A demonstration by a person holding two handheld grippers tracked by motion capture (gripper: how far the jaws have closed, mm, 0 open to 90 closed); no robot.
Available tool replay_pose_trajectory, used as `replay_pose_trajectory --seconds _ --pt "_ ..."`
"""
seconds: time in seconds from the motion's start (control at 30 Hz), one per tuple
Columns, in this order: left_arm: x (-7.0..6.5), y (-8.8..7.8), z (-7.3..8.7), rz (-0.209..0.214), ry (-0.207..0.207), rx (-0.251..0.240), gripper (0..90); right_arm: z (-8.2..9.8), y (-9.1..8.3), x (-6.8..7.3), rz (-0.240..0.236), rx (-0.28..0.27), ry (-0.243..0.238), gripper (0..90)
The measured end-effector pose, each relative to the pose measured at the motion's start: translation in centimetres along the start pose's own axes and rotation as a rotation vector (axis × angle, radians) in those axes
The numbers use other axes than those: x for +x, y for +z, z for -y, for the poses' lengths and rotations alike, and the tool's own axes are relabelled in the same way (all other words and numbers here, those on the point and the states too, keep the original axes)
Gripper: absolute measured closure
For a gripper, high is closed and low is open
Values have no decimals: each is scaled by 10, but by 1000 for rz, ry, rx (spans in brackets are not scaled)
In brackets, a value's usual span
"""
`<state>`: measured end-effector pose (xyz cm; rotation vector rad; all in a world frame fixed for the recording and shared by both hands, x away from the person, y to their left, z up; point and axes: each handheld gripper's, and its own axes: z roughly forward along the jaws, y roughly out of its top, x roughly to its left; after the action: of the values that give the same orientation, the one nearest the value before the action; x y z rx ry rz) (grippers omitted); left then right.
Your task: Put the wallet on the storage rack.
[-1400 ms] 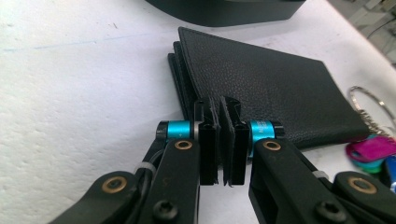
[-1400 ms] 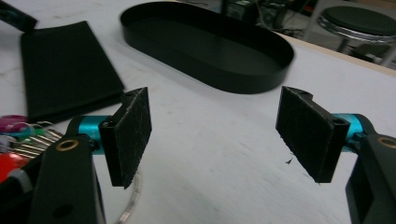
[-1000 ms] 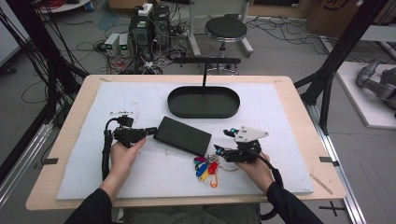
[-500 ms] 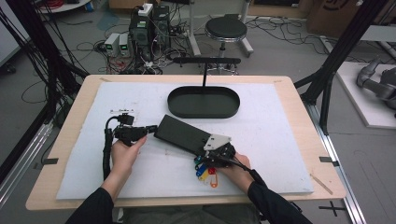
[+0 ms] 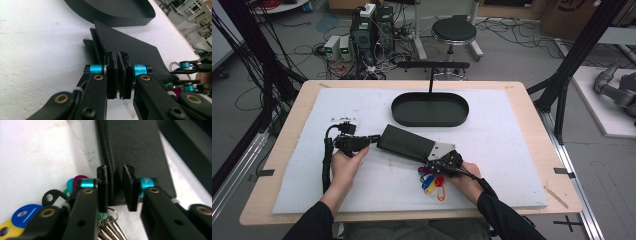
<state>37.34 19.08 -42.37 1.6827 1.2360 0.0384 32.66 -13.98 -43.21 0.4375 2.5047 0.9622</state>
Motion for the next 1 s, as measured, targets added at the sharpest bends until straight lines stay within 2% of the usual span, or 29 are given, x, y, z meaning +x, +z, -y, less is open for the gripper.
replay_pose_trajectory --seconds 0.13,0.17,0.2,0.23,0.33,0.4,0.47,0.5,0.53,0.63,0.7,0.83,1.0 --pt "0 0 0 3 8 -2 841 -1 -11 -10 -13 -47 36 829" --pt "0 0 0 2 21 -8 841 -1 -11 -10 -13 -47 36 829" --pt "-2 -1 0 2 45 -24 809 -1 -17 -18 -35 -80 62 833" --pt "-2 -1 0 2 45 -24 747 -1 -17 -18 -35 -80 62 833" --pt "-4 -6 -2 11 109 -82 649 0 -28 -31 -76 -124 127 835" --pt "-7 -8 -2 25 183 -115 595 1 -33 -37 -83 -128 147 835" --pt "-12 -9 -2 22 267 -139 532 2 -37 -43 -94 -141 168 835" --pt "-12 -9 -2 22 267 -139 512 2 -37 -43 -94 -141 168 835" --pt "-18 -8 -2 10 383 -137 487 3 -40 -48 -107 -149 200 835" --pt "-26 0 0 -2 536 -117 463 6 -41 -55 -122 -159 246 834" --pt "-29 8 1 -12 623 -108 438 7 -42 -58 -128 -163 263 834" --pt "-29 19 3 -42 687 -71 396 8 -42 -62 -139 -162 286 833" --pt "-26 27 -2 -44 702 -82 359 9 -43 -67 -144 -163 302 831"
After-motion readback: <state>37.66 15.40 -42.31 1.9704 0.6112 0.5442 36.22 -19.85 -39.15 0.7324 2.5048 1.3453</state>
